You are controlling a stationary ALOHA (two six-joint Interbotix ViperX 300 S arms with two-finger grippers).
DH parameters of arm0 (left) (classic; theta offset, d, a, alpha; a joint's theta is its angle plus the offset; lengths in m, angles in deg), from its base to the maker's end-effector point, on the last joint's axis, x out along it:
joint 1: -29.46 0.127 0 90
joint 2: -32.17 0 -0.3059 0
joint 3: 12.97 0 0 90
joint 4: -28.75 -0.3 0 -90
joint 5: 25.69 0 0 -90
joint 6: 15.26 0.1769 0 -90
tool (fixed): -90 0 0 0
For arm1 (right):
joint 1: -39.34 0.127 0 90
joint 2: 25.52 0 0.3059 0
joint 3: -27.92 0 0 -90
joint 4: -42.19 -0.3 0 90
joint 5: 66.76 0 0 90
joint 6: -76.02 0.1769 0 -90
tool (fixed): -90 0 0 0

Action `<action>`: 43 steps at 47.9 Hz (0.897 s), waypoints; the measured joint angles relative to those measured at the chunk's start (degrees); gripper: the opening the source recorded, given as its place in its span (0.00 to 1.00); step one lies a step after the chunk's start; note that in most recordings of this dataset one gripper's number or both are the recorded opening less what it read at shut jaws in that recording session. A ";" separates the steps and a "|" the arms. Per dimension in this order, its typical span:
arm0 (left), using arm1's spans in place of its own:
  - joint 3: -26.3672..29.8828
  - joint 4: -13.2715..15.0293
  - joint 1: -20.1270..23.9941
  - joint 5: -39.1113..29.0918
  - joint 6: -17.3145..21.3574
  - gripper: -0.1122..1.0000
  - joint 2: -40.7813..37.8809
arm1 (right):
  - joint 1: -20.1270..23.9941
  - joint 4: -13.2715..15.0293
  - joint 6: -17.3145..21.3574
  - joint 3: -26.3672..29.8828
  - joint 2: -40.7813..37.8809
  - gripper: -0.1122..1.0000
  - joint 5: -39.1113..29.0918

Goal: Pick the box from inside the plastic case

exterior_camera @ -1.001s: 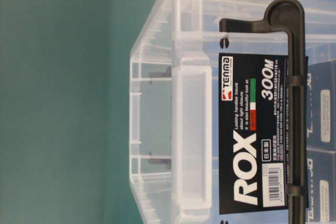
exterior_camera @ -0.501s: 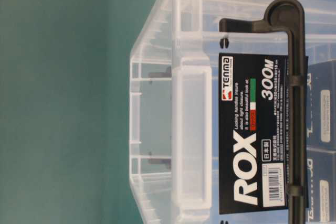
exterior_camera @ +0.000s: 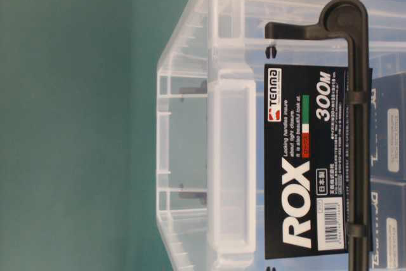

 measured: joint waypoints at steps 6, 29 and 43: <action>0.00 0.00 0.00 -0.09 0.00 0.07 0.00 | -0.09 0.00 -0.18 0.09 0.26 0.96 2.11; 0.00 0.00 0.00 -0.09 0.09 0.07 0.00 | -1.32 0.00 -0.35 2.20 8.70 0.95 3.52; 0.00 0.00 0.00 -0.09 0.09 0.07 0.00 | -3.78 0.00 -0.35 3.43 20.04 0.95 3.43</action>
